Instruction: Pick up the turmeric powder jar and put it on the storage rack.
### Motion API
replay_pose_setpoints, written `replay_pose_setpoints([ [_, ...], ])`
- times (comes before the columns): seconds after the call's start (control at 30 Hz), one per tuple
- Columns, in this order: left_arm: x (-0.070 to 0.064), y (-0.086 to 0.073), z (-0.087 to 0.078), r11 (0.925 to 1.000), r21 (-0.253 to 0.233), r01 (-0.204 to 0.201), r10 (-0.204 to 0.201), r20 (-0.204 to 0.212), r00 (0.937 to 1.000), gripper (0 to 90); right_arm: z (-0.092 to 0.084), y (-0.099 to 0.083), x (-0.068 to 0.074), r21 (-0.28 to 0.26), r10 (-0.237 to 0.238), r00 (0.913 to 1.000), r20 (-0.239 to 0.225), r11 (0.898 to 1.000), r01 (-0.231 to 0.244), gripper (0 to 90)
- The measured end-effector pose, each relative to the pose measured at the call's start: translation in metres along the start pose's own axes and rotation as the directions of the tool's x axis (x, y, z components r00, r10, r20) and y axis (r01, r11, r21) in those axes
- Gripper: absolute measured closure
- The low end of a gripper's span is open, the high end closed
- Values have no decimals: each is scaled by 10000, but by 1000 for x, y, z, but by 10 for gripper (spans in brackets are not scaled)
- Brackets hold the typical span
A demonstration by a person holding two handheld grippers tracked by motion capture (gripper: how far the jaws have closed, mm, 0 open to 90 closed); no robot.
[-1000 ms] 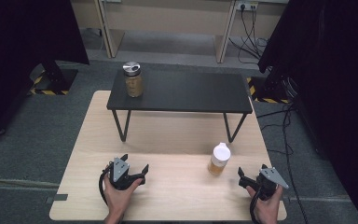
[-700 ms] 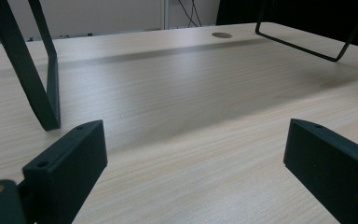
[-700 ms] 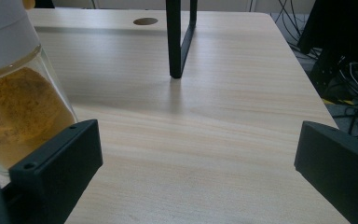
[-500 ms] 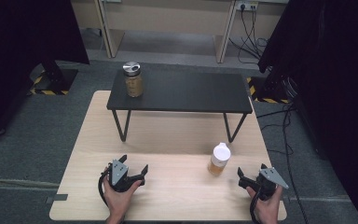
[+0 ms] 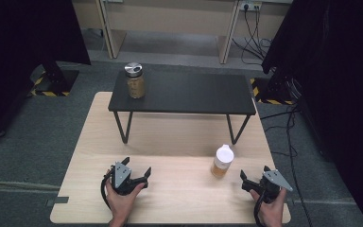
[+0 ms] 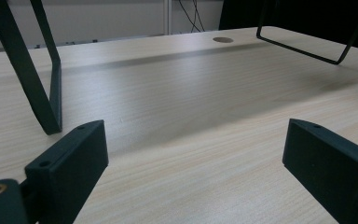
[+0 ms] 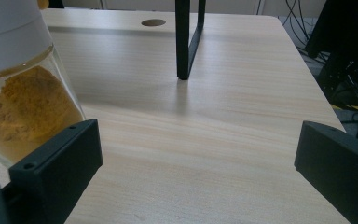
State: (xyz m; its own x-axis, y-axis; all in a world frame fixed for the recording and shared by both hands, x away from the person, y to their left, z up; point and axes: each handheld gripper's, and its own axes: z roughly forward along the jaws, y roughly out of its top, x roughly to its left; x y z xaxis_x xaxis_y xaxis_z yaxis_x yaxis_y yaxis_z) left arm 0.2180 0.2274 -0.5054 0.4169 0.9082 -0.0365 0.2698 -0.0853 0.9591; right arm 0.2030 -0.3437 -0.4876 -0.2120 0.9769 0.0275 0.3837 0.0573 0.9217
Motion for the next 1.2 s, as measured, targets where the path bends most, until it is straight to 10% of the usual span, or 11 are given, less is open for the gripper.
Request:
replay_pose_setpoints([
  [0.43, 3, 0, 0, 10000, -6, 85, -85, 81, 9999, 59, 0, -2, -18, -134, -410, 9916, -1230, 9991, 396, 7],
  [0.7, 3, 1, 1, 9999, 61, 86, -87, 130, 9999, 59, 10, 4, -25, -132, -1027, 9628, -2501, 9946, 1027, 7],
  [1.2, 4, 1, 2, 9999, 10, 129, -129, 235, 9996, 59, 38, 21, -3, -287, -1654, 9246, -3431, 9858, 1657, 10],
])
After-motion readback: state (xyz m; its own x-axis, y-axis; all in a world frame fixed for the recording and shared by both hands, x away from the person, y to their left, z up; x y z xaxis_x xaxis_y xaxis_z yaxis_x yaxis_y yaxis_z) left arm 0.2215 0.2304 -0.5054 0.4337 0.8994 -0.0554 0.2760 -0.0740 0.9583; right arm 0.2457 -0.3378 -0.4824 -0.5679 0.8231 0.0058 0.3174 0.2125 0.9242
